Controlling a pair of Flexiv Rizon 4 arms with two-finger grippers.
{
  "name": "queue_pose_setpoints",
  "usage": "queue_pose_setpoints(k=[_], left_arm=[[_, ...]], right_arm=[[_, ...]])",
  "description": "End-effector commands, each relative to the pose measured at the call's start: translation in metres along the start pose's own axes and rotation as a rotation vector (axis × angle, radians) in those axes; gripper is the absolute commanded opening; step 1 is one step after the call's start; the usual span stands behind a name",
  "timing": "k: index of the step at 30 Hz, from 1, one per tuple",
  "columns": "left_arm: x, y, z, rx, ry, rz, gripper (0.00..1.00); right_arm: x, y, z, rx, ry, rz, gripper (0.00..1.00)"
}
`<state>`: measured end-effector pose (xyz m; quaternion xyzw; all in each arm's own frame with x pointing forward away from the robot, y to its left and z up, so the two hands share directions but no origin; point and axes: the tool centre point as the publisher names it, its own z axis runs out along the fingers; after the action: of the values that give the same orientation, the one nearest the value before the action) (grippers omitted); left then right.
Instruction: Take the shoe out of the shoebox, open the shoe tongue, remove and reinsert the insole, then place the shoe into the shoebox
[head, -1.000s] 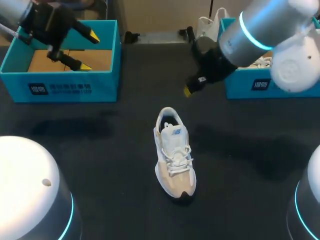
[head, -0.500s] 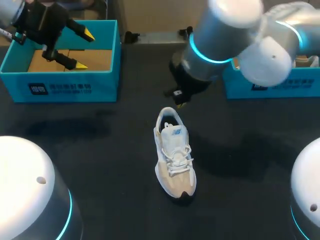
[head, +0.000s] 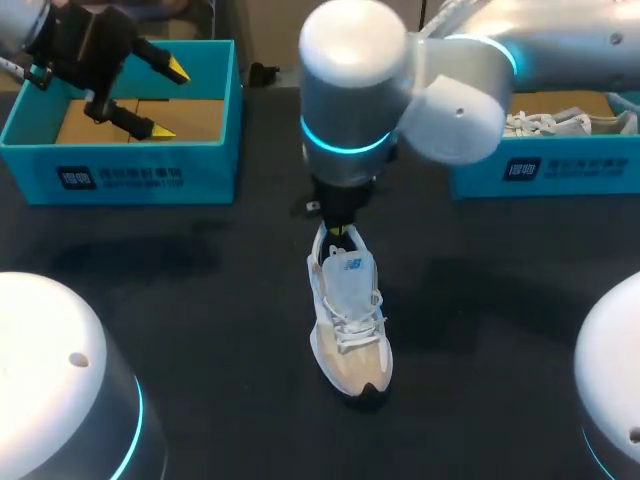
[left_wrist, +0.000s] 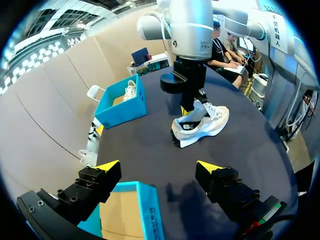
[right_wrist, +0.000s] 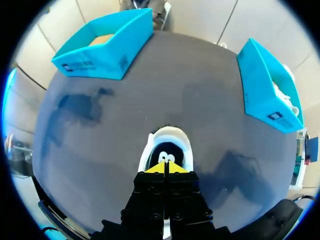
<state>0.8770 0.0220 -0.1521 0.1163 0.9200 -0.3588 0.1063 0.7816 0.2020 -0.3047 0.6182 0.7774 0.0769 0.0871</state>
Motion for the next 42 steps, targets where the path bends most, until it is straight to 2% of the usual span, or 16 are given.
queue_pose_setpoints(k=[1, 13, 22, 36, 42], left_arm=[[0.0, 0.0, -0.001, -0.004, 0.002, -0.001, 1.0], [0.0, 0.0, -0.001, -0.004, 0.002, -0.001, 1.0], [0.0, 0.0, -0.001, -0.004, 0.002, -0.001, 1.0], [0.0, 0.0, -0.001, -0.004, 0.002, -0.001, 1.0], [0.0, 0.0, -0.001, -0.004, 0.002, -0.001, 1.0]], right_arm=[[0.005, -0.006, 0.008, 0.017, -0.008, 0.014, 0.0], [-0.003, -0.031, 0.028, 0.116, 0.0, 0.037, 0.0], [-0.004, -0.047, 0.051, 0.194, 0.014, 0.04, 0.0], [0.0, -0.055, 0.073, 0.25, 0.033, 0.025, 0.0], [-0.001, -0.05, 0.067, 0.228, 0.007, 0.03, 0.0]])
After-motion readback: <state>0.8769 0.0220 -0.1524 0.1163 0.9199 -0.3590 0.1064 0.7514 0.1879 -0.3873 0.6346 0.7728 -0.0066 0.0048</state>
